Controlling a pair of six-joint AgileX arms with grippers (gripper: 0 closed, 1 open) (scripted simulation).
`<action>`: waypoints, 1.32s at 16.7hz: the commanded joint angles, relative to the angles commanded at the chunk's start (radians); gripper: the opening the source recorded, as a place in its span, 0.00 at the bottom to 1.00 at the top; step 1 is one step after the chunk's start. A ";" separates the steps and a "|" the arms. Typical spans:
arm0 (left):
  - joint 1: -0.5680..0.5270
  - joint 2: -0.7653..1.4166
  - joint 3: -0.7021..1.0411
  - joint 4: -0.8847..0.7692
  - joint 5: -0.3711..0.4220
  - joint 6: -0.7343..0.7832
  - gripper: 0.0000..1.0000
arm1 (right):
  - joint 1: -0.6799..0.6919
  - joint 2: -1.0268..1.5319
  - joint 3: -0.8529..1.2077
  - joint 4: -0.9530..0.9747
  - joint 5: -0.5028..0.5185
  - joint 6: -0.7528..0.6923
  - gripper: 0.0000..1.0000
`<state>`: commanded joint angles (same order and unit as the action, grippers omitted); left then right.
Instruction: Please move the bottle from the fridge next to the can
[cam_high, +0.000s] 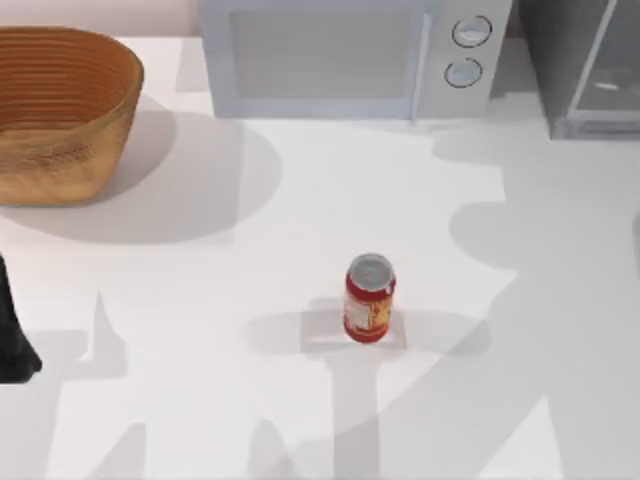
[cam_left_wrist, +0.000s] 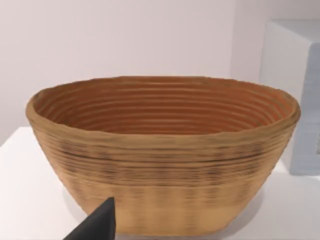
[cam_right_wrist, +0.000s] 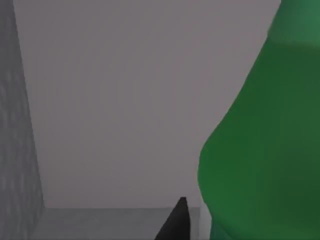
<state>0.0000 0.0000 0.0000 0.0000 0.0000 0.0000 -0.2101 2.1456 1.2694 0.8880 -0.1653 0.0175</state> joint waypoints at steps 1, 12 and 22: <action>0.000 0.000 0.000 0.000 0.000 0.000 1.00 | -0.006 -0.028 -0.044 0.016 -0.005 0.000 0.00; 0.000 0.000 0.000 0.000 0.000 0.000 1.00 | -0.060 -0.351 -0.571 0.207 -0.073 0.002 0.00; 0.000 0.000 0.000 0.000 0.000 0.000 1.00 | 0.120 -0.321 -0.652 0.298 0.104 0.012 0.00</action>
<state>0.0000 0.0000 0.0000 0.0000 0.0000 0.0000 -0.0903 1.8246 0.6174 1.1862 -0.0611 0.0295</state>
